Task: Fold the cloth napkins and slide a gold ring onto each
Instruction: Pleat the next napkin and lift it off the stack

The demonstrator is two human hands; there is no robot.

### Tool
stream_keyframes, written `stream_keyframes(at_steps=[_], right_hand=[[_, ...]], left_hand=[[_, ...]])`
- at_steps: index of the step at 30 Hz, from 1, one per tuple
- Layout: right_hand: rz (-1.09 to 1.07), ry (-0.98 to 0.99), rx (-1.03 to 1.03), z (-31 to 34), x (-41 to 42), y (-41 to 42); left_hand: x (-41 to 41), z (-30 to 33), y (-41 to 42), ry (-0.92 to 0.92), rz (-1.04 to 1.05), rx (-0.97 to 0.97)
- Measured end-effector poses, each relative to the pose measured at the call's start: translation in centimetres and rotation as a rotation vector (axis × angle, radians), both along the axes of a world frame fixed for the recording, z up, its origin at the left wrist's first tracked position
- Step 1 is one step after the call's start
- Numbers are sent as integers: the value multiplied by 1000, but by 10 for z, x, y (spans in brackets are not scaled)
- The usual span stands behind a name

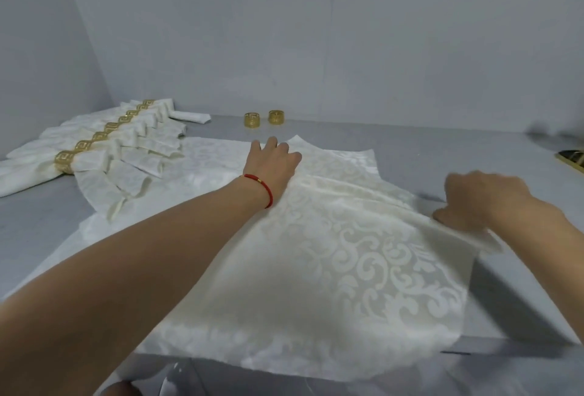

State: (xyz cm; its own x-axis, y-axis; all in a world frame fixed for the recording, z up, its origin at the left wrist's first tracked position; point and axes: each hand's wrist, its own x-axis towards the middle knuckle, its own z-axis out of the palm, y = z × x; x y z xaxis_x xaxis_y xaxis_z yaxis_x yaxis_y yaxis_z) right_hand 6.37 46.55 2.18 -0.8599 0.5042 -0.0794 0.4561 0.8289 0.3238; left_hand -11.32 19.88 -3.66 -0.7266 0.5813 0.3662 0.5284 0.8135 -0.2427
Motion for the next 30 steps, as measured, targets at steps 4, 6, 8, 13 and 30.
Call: stream_keyframes(at_steps=[4,6,8,13,30], right_hand=[[633,315,-294,-6,28,-67],[880,198,-683,-11,50,-106],[962,31,-669,-23,65,-134],[1042,23,-553,-47,65,-155],[718,178,-1192,-17,21,-149]], left_hand=[[30,-3,-12,-131,-66,169],[57,0,-19,-191,-128,257],[86,4,-31,-254,-194,284],[138,-5,-68,-369,-455,381],[165,36,-138,-816,-492,687]])
